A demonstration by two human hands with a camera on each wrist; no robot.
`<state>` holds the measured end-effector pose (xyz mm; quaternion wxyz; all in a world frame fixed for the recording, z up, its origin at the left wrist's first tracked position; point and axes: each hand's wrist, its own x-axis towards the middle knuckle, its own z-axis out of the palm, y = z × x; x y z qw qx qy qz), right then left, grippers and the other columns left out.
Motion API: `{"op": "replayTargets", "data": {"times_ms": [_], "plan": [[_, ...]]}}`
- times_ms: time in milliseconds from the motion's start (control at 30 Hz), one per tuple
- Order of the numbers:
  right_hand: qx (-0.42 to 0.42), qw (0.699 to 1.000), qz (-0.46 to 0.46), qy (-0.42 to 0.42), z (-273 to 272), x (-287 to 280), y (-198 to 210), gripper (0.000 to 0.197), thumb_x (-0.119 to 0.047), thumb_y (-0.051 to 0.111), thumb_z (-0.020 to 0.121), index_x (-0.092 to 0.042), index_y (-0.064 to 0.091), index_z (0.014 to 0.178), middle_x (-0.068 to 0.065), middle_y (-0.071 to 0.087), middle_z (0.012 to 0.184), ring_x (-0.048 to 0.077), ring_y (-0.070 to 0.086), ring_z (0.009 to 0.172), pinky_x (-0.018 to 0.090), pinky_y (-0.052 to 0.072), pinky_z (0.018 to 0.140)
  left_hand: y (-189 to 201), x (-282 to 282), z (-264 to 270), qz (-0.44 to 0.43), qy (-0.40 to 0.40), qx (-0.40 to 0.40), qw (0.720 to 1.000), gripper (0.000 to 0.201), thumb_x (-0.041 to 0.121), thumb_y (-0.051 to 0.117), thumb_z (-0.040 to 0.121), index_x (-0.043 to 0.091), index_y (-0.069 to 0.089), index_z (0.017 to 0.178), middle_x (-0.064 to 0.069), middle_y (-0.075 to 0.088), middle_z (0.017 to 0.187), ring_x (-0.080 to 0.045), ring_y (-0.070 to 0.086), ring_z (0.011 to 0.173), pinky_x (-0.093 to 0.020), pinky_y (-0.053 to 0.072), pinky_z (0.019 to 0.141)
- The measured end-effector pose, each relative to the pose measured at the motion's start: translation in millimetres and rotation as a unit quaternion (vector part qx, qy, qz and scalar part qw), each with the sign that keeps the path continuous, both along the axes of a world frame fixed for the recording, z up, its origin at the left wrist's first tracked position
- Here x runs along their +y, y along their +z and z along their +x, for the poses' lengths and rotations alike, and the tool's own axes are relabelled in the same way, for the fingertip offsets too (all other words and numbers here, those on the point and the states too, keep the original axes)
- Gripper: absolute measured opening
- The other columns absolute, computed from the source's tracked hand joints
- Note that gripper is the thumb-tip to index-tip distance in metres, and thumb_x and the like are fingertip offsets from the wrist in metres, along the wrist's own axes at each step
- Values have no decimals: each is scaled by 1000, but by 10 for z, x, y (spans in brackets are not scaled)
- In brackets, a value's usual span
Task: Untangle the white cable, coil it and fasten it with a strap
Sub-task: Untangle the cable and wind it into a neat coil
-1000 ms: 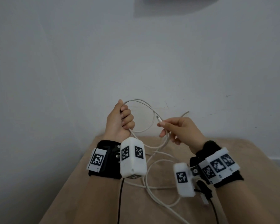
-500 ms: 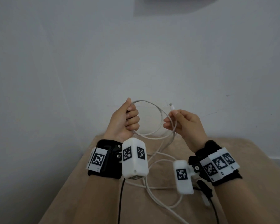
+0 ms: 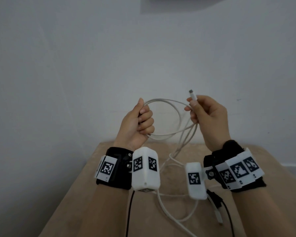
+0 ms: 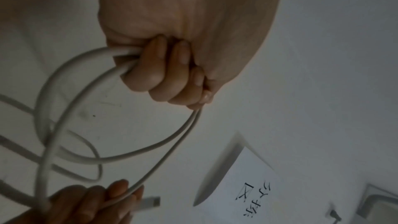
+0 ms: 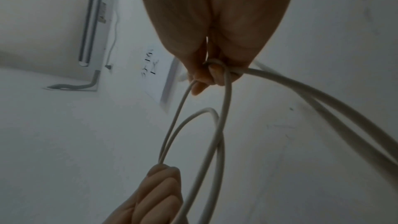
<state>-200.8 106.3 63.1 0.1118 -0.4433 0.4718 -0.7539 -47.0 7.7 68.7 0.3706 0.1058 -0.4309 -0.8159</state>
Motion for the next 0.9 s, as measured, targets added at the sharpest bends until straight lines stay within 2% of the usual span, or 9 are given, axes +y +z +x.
{"op": "replayTargets", "data": {"times_ms": [67,133,233,333,400,600,700,833,900], "plan": [[21,999,-33,-8,-19,65,86,15,-7,55,94,-15,67,89,-6,68,66,7,48,53,18,43,53,34,20,-1,-2,-9,23,1000,52,40,35,100,21,40,52,9,25,43,-2,21,29,-16,13,32],[4,999,-43,26,-33,96,116,14,-8,55,94,-13,68,92,0,69,70,10,52,56,20,45,55,65,21,22,-5,-9,37,999,52,41,35,99,21,40,52,10,25,43,-2,22,29,-16,14,31],[-15,998,15,63,-50,57,35,14,-13,54,95,-13,68,91,2,72,75,13,61,62,22,50,60,53,-33,63,9,-2,47,999,52,42,34,99,21,40,52,9,25,42,-2,22,28,-16,13,30],[24,991,127,46,-79,-32,-108,19,-21,51,97,-14,67,90,1,74,81,14,68,74,30,53,73,-21,-94,60,34,-3,39,999,54,42,34,100,20,41,51,8,26,41,-2,23,27,-15,13,29],[32,983,171,58,-77,-70,-172,24,-24,47,99,-11,67,96,3,74,84,14,69,76,32,52,79,-58,-110,43,35,-6,22,999,54,41,34,100,20,41,50,9,26,41,-2,22,27,-15,13,28],[1,983,151,108,13,-98,-185,27,-22,42,101,-9,65,101,7,75,83,17,70,73,37,54,85,-64,-101,29,23,-26,0,999,56,41,34,100,20,42,48,9,27,41,-2,22,26,-16,9,31],[11,985,129,113,35,-101,-186,26,-21,43,100,-9,66,102,6,74,78,17,68,73,36,56,81,-68,-107,31,30,-28,9,999,56,41,34,100,20,42,48,9,26,41,-3,22,26,-15,9,31],[74,994,80,-21,-16,-101,-222,21,-25,49,98,-33,68,97,1,67,106,8,60,96,24,48,86,-77,-151,60,64,10,44,997,52,40,35,100,20,40,53,8,26,41,-4,22,26,-16,12,29],[99,993,40,-52,-23,-69,-190,19,-24,53,96,-35,68,94,0,66,100,2,60,88,15,47,76,-91,-188,87,85,30,73,993,53,39,35,101,19,41,52,7,26,40,-5,22,26,-17,12,29]]}}
